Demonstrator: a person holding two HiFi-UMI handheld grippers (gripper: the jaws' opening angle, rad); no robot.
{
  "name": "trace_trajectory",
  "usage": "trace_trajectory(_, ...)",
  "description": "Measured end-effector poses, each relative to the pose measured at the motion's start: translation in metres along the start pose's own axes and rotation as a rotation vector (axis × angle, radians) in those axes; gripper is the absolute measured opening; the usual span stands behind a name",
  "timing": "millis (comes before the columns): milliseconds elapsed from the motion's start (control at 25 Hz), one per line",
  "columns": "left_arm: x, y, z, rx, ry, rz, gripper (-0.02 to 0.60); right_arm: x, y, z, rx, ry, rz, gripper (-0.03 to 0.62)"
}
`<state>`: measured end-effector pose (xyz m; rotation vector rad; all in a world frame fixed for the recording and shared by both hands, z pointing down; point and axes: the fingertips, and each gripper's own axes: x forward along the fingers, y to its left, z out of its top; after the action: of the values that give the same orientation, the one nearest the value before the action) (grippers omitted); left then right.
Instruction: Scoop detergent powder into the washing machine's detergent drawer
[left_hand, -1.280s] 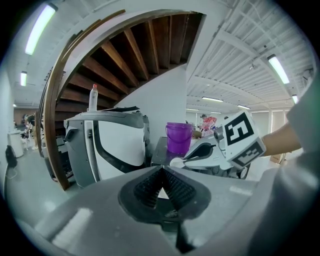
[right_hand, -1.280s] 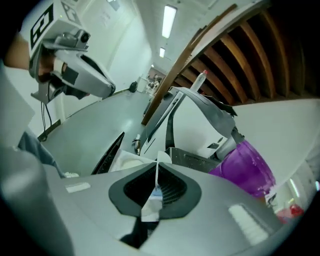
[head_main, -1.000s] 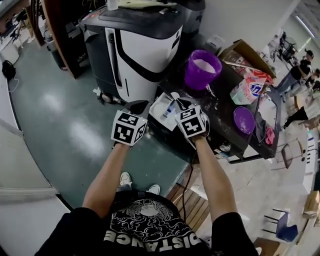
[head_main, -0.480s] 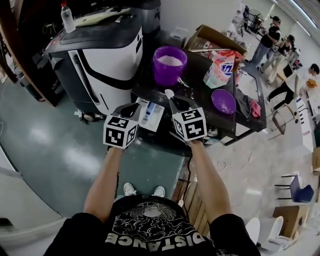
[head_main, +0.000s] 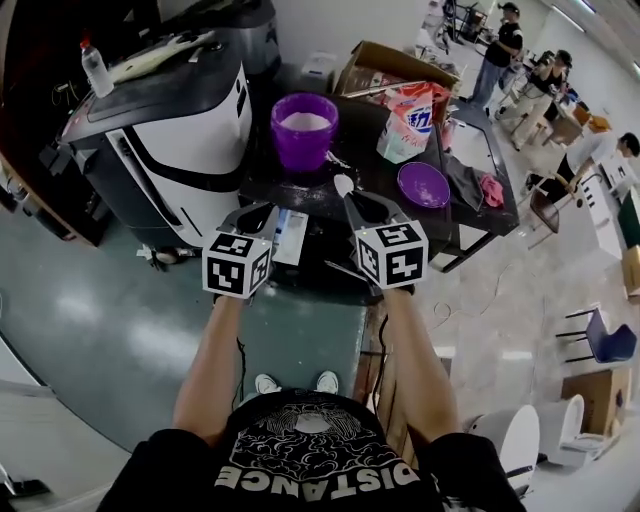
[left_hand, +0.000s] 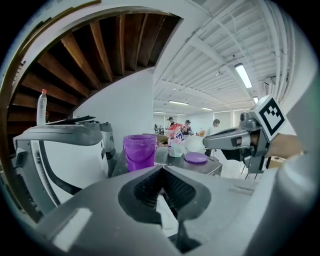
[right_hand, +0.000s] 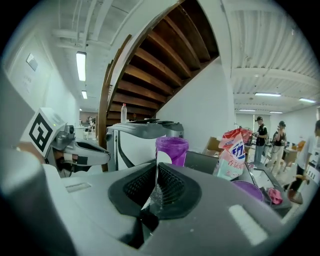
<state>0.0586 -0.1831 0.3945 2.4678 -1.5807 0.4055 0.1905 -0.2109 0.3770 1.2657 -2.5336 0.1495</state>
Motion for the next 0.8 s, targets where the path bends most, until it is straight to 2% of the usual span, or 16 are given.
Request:
trace_trajectory(240,0.0,-0.005,0.011,0.017,-0.018,-0.016,0.0,-0.019,-0.01,0.0,0.066,-0.037,-0.045,0.035)
trace_trajectory(440,-0.002,-0.002,0.012,0.015,-0.022,-0.013,0.0,-0.025,-0.008,0.004,0.111,-0.065,-0.041,0.034)
trace_trajectory(800,-0.01,0.015,0.012,-0.009,-0.034,0.017,0.0,-0.026,-0.007,0.002,0.117,-0.069,-0.062,0.035)
